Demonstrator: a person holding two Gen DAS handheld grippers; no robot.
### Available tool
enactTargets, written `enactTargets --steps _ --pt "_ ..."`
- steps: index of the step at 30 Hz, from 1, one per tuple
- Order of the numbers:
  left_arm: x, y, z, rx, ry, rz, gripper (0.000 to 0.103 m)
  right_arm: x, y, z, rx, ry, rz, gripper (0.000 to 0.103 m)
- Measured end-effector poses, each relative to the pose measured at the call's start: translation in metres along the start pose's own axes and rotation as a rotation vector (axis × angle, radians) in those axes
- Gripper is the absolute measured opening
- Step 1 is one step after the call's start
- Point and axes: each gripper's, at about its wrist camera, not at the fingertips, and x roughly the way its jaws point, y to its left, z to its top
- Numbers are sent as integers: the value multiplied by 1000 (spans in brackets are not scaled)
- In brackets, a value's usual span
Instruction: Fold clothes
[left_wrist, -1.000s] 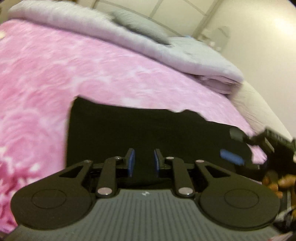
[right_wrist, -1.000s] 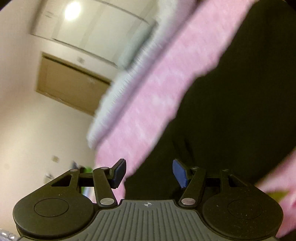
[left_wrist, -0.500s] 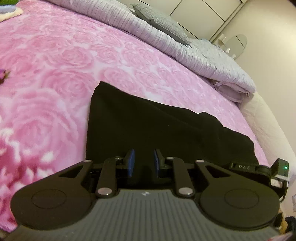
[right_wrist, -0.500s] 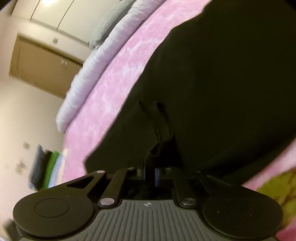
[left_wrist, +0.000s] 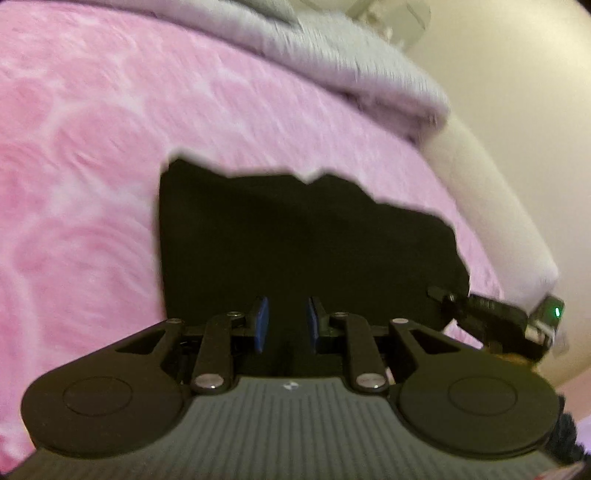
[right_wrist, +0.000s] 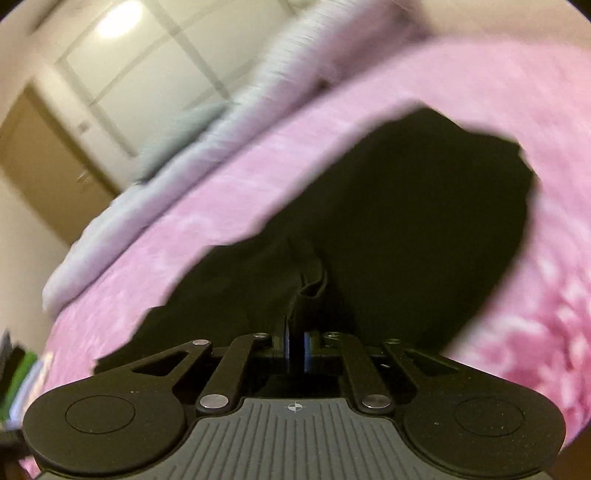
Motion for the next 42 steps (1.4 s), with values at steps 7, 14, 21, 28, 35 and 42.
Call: enactTargets --steps 7,14,21,28,35,42 --pt "27 -24 8 53 16 48 17 -25 6 39 -123 -161 78 6" --pt "55 -27 10 51 49 50 18 -27 -43 70 -127 -233 -42 6" --pt "62 -36 15 77 42 42 18 -31 -61 75 -115 -258 -40 6" --pt "73 -41 13 81 57 18 18 -15 -85 84 -78 -275 -167 7" --pt "50 -40 11 73 21 56 19 -42 -68 79 -178 -354 -385 43" --pt "50 -61 -14 185 77 3 19 -36 -33 44 -346 -216 -196 42"
